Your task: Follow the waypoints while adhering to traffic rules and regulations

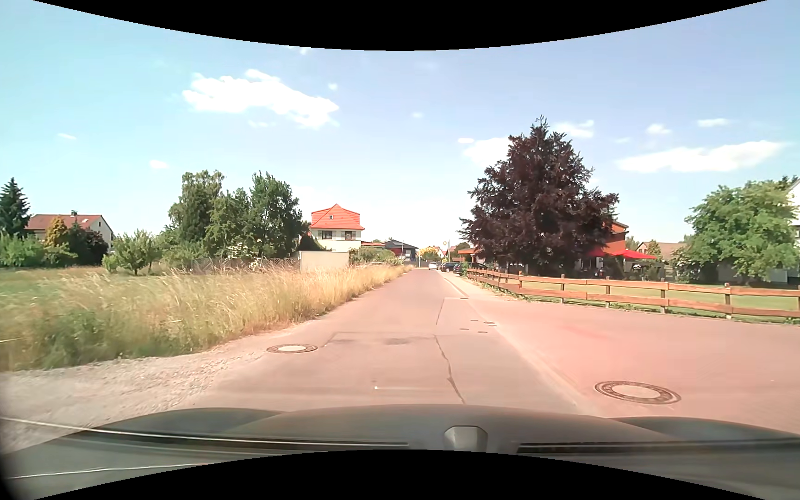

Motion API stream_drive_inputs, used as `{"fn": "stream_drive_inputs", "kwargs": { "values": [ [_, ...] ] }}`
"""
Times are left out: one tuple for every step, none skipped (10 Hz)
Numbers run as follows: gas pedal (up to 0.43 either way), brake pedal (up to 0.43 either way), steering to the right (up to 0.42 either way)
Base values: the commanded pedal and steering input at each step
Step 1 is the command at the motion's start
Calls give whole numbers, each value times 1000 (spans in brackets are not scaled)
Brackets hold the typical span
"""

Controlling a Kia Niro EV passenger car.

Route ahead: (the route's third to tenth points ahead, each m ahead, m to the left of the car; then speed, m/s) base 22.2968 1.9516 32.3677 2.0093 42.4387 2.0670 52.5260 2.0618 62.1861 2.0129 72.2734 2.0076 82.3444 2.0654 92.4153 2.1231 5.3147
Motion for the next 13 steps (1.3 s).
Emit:
{"fn": "stream_drive_inputs", "kwargs": {
  "values": [
    [228,6,-1],
    [228,6,-1],
    [228,6,-1],
    [228,6,-1],
    [228,6,-1],
    [228,6,-1],
    [228,6,-1],
    [228,6,-1],
    [228,6,1],
    [228,6,4],
    [228,6,6],
    [220,6,6],
    [220,6,4]
  ]
}}
